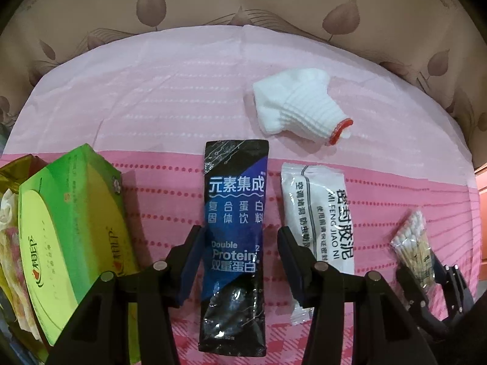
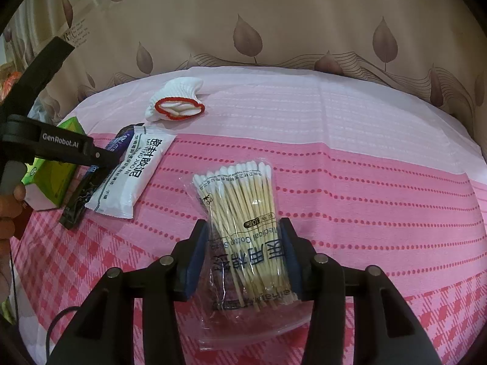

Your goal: Organize soft objects

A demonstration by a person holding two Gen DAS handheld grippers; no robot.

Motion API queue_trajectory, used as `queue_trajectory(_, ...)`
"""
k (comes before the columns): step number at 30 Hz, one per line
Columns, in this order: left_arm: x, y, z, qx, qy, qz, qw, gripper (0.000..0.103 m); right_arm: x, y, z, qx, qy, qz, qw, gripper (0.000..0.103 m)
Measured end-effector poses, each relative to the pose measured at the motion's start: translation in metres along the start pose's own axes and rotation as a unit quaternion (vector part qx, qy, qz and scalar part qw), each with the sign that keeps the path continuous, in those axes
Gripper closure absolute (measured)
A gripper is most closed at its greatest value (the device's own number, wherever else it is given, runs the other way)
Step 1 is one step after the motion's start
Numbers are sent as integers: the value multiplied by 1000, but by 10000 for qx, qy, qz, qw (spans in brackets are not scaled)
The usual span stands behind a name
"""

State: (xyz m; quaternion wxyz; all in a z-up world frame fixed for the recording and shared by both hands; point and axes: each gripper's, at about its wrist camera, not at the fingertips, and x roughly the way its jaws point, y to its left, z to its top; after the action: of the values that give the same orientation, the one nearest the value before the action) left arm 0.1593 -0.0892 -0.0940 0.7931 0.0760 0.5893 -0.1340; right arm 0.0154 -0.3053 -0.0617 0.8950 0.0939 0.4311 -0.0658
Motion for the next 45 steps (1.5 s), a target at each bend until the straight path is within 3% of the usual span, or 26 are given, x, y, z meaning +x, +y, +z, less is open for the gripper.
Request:
queue_trajectory(2, 7, 1, -3, -55, 164, -71, 9998, 52, 0, 0, 0, 8, 0, 9, 10000, 58)
queue_trajectory(6, 2, -2, -12, 47, -12, 20, 10000, 53, 0, -1, 1, 32, -2, 35, 10000, 58)
queue_trajectory(8, 0, -1, -13, 40, -47, 42, 10000, 64, 0, -1, 2, 32, -1, 34, 10000, 58)
queue_trajectory(14, -7, 5, -15, -33, -109, -22, 9999, 69, 0, -2, 2, 41, -3, 40, 10000, 58)
queue_trajectory(24, -20, 10, -28, 101, -230, -125, 9996, 70, 0, -2, 1, 18, 9, 11, 10000, 58)
queue_trajectory(45, -74, -9, -53, 640, -900, 123, 9938, 70, 2, 1, 1, -26, 22, -57, 10000, 57)
